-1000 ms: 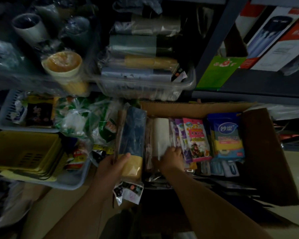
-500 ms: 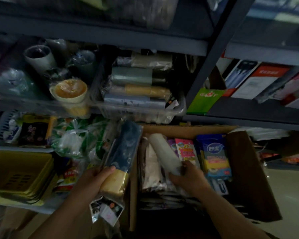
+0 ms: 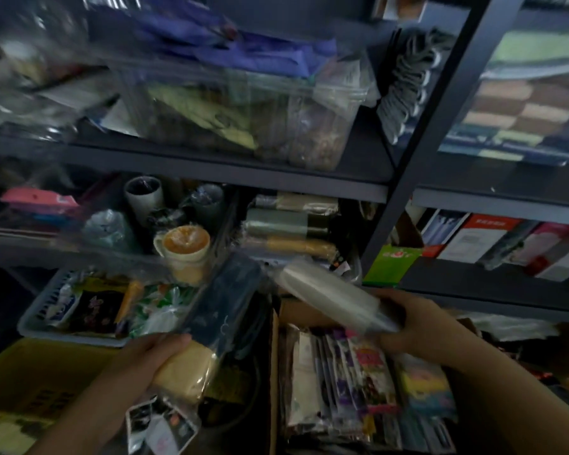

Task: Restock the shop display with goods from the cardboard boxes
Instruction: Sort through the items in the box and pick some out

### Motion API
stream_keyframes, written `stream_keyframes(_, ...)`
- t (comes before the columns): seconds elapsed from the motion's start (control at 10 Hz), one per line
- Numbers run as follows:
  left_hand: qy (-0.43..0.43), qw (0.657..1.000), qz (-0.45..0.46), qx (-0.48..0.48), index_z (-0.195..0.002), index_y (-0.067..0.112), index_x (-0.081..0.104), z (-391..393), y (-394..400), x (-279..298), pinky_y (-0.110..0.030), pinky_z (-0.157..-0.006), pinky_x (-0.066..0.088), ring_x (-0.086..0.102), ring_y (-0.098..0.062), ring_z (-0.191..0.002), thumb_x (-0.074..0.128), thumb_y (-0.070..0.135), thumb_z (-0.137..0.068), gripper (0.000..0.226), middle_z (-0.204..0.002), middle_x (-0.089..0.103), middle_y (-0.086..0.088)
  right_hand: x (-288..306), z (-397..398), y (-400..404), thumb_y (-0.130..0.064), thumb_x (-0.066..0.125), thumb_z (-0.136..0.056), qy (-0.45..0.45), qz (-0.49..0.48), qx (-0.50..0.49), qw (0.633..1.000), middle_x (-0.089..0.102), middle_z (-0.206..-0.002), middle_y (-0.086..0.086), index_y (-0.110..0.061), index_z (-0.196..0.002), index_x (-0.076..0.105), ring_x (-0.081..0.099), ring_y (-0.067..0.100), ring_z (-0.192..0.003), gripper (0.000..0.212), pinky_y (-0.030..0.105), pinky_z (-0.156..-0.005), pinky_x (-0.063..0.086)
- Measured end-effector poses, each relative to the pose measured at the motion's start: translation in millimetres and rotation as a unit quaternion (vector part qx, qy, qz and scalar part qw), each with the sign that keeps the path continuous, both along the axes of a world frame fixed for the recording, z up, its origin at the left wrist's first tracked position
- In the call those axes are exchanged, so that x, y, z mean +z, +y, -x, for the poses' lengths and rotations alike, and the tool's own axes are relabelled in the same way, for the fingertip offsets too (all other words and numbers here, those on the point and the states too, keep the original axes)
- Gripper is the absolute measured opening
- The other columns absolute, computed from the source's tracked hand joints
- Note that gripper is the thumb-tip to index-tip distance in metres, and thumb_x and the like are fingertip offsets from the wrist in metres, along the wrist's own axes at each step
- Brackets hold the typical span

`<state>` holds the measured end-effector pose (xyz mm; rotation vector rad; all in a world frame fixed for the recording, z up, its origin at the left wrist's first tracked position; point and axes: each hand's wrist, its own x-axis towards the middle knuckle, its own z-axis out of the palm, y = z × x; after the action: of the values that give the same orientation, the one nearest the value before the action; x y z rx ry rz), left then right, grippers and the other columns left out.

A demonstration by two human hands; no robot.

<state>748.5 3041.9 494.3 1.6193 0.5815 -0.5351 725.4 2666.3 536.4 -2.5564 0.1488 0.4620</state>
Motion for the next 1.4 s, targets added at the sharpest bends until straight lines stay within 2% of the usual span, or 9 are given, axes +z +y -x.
stream_keyframes(0.2,-0.048,0.997,0.015,0.060,-0.081,0.017,0.063,-18.9,-5.4,12.1,-0.044,-0.087,0.047,0.061,-0.029,-0.087,0.066,0.039,-0.084,0.022,-0.091,0.065,-0.010,6.1,-74.8,47.2,-0.030,0.079,-0.077,-0.099,-0.007,0.002,0.995,0.056,-0.131,0.005,-0.015,-0.142,0.038,0.056,0.020,-0.114,0.078,0.020,-0.085,0.042)
stream_keyframes(0.4,-0.071,0.994,0.029,0.071,-0.082,0.020,0.063,-30.6,-6.3,9.1,-0.041,-0.088,0.049,0.061,-0.025,-0.089,0.065,0.044,-0.085,0.025,-0.093,0.065,-0.007,-12.5,-143.8,68.9,-0.034,0.076,-0.079,-0.075,0.003,-0.023,0.997,0.052,-0.133,0.008,-0.015,-0.144,0.034,0.052,0.028,-0.118,0.079,0.032,-0.090,0.047)
stream_keyframes(0.5,-0.076,0.993,0.054,0.070,-0.085,0.017,0.062,-37.1,-1.6,-1.7,-0.032,-0.063,0.049,0.063,-0.020,-0.077,0.062,0.038,-0.089,0.021,-0.085,0.066,-0.005,-24.7,-166.6,65.9,-0.042,0.072,-0.080,-0.085,0.079,-0.014,0.993,0.045,-0.142,0.004,-0.025,-0.144,0.036,0.035,0.032,-0.133,0.075,0.045,-0.110,0.033)
stream_keyframes(0.7,-0.030,0.995,0.037,0.088,-0.102,0.013,0.070,-59.1,19.8,-44.7,-0.050,-0.079,0.057,0.072,-0.029,-0.086,0.076,0.047,-0.074,0.045,-0.091,0.075,-0.009,-41.2,-190.9,57.3,-0.042,0.053,-0.095,-0.072,0.182,-0.003,0.981,0.022,-0.157,0.002,-0.034,-0.150,0.025,0.017,0.034,-0.142,0.062,0.048,-0.114,0.019)
stream_keyframes(0.9,-0.016,0.994,0.083,0.068,-0.092,0.009,0.068,-52.6,-7.9,-22.8,-0.053,-0.083,0.054,0.069,-0.034,-0.083,0.070,0.036,-0.083,0.029,-0.080,0.074,-0.011,-51.4,-177.1,71.4,-0.029,0.053,-0.095,-0.174,0.144,-0.056,0.973,0.031,-0.151,0.007,-0.022,-0.146,0.037,0.027,0.031,-0.137,0.055,0.043,-0.111,0.025)
stream_keyframes(1.0,0.020,0.987,0.138,0.080,-0.094,0.008,0.065,-50.1,-30.2,-15.5,-0.047,-0.083,0.052,0.065,-0.034,-0.087,0.066,0.032,-0.085,0.025,-0.091,0.070,-0.014,-46.3,-138.1,94.3,-0.023,0.057,-0.093,-0.211,-0.031,-0.044,0.976,0.050,-0.126,0.007,-0.016,-0.137,0.046,0.054,0.024,-0.113,0.046,0.033,-0.095,0.044)
stream_keyframes(1.1,0.012,0.970,0.227,0.082,-0.105,0.008,0.066,-47.0,-59.1,-13.1,-0.044,-0.082,0.053,0.067,-0.033,-0.094,0.069,0.030,-0.076,0.036,-0.099,0.072,-0.014,-38.8,-92.4,116.4,-0.032,0.058,-0.093,-0.136,-0.148,-0.010,0.980,0.057,-0.115,-0.004,-0.026,-0.137,0.042,0.061,0.006,-0.088,0.047,0.019,-0.075,0.048)
stream_keyframes(1.2,-0.006,0.960,0.266,0.086,-0.110,0.005,0.064,-41.1,-94.4,-8.8,-0.041,-0.080,0.054,0.066,-0.028,-0.095,0.066,0.015,-0.079,0.033,-0.104,0.071,-0.013,-34.3,-68.5,122.4,-0.049,0.060,-0.088,-0.081,-0.156,0.017,0.984,0.049,-0.124,-0.010,-0.032,-0.144,0.032,0.053,0.007,-0.105,0.064,0.016,-0.082,0.041)
stream_keyframes(1.4,0.003,0.958,0.286,0.027,-0.105,0.005,0.063,-54.9,-122.5,-9.2,-0.040,-0.084,0.055,0.068,-0.025,-0.092,0.060,0.012,-0.090,0.017,-0.097,0.072,-0.010,-27.2,-71.6,97.9,-0.061,0.065,-0.076,-0.120,0.067,0.080,0.987,0.043,-0.143,0.000,-0.028,-0.148,0.025,0.039,0.023,-0.132,0.089,0.036,-0.108,0.035)
